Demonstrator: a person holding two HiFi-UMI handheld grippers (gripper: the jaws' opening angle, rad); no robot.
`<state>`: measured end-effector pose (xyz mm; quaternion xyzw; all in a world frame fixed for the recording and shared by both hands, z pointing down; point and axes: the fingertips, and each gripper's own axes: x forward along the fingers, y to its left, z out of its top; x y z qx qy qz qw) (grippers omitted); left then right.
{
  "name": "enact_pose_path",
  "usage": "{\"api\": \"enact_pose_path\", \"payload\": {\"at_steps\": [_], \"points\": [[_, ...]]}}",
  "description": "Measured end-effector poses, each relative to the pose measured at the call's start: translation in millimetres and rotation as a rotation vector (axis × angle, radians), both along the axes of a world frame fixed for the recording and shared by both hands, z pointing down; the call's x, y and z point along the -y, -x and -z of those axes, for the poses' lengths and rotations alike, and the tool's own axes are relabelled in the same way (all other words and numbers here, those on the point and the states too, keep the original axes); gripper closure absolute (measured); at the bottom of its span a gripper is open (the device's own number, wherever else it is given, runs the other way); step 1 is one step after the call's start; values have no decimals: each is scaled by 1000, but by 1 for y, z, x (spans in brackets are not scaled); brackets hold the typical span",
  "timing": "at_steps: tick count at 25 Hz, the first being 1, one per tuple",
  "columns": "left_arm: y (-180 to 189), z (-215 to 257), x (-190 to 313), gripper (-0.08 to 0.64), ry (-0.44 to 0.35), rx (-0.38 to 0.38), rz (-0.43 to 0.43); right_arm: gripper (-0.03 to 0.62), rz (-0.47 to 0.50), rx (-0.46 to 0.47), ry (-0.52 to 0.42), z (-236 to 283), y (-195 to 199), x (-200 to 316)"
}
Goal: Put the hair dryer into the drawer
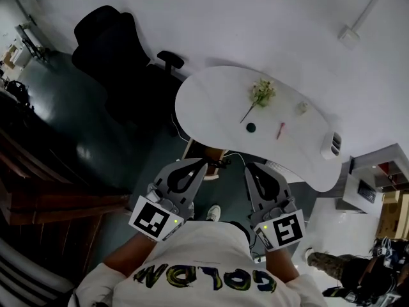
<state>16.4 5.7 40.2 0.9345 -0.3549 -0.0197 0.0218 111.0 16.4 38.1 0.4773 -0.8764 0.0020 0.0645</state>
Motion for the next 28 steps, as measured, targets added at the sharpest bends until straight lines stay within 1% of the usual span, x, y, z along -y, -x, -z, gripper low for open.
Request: {"api": "enact_pose_path", "payload": {"at_steps": [5, 12, 20, 28], "points": [[0, 7, -3, 548, -12, -8, 5, 569, -28, 12, -16, 8, -6, -7], [-7, 10, -1, 548, -31, -29, -12, 572, -58, 2, -35, 9, -6, -6], [-14, 9, 6, 548, -21, -28, -16, 574, -83, -8, -31, 5, -16, 1], [-16, 5, 7, 548, -10, -34, -9, 574, -78, -14, -25, 2, -18, 2]]}}
